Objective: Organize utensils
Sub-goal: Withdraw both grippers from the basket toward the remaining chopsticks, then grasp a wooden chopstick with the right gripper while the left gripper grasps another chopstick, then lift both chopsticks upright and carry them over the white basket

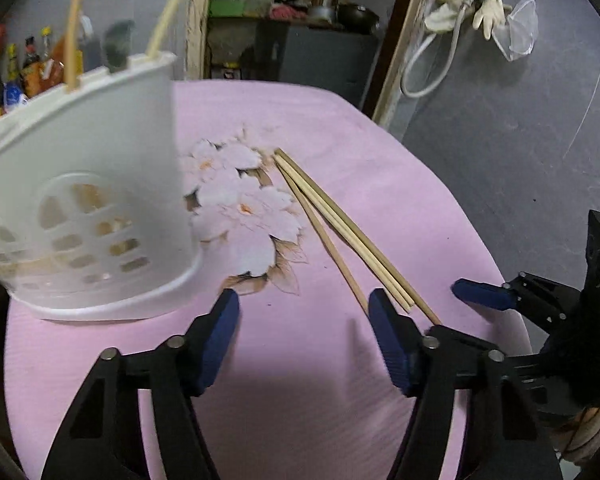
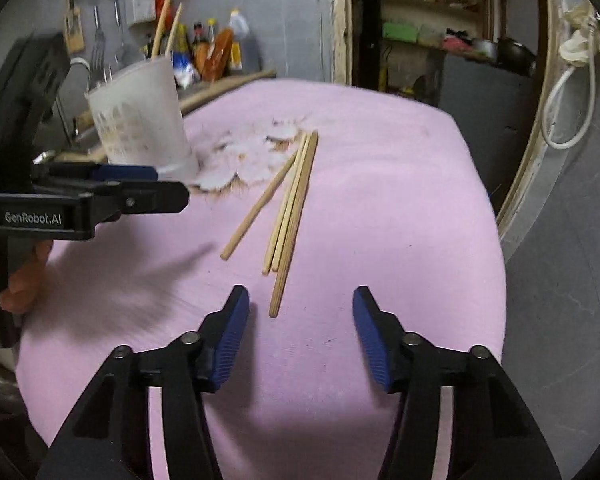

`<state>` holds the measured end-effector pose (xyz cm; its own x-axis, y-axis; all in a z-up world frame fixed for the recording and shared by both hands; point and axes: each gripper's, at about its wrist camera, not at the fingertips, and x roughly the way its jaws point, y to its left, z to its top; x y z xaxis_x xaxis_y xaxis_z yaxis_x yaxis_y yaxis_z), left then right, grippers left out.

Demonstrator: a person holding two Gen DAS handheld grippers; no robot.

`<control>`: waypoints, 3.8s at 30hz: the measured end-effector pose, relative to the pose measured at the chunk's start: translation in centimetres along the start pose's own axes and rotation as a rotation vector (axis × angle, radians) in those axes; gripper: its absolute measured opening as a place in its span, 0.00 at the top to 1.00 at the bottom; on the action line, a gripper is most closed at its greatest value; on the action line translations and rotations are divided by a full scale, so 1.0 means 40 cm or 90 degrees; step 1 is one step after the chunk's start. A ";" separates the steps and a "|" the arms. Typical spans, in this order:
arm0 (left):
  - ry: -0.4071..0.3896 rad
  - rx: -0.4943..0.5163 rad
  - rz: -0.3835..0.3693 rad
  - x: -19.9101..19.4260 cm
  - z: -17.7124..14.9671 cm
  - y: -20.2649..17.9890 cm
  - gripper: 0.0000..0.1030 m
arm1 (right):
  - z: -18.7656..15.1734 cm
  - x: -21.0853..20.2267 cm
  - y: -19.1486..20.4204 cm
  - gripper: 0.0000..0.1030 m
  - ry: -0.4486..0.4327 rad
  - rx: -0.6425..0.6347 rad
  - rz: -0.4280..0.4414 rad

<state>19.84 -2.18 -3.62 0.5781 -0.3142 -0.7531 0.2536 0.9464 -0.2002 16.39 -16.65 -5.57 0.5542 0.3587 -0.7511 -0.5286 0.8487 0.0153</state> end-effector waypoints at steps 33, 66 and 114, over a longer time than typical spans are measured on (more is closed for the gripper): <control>0.121 -0.011 -0.019 0.044 0.018 0.001 0.97 | 0.016 -0.009 -0.095 0.95 0.026 0.010 -0.042; 0.140 0.016 0.021 0.137 0.110 0.000 0.96 | 0.259 0.227 -0.091 0.93 0.121 -0.061 0.062; -0.477 -0.016 0.066 -0.430 0.054 0.098 0.98 | 0.312 -0.270 0.177 0.95 -0.533 0.008 0.117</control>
<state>12.57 6.76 9.88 0.9730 -0.1818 -0.1425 0.1564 0.9725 -0.1725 14.69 -9.67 10.91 0.7554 0.6553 -0.0009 -0.6519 0.7517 0.0996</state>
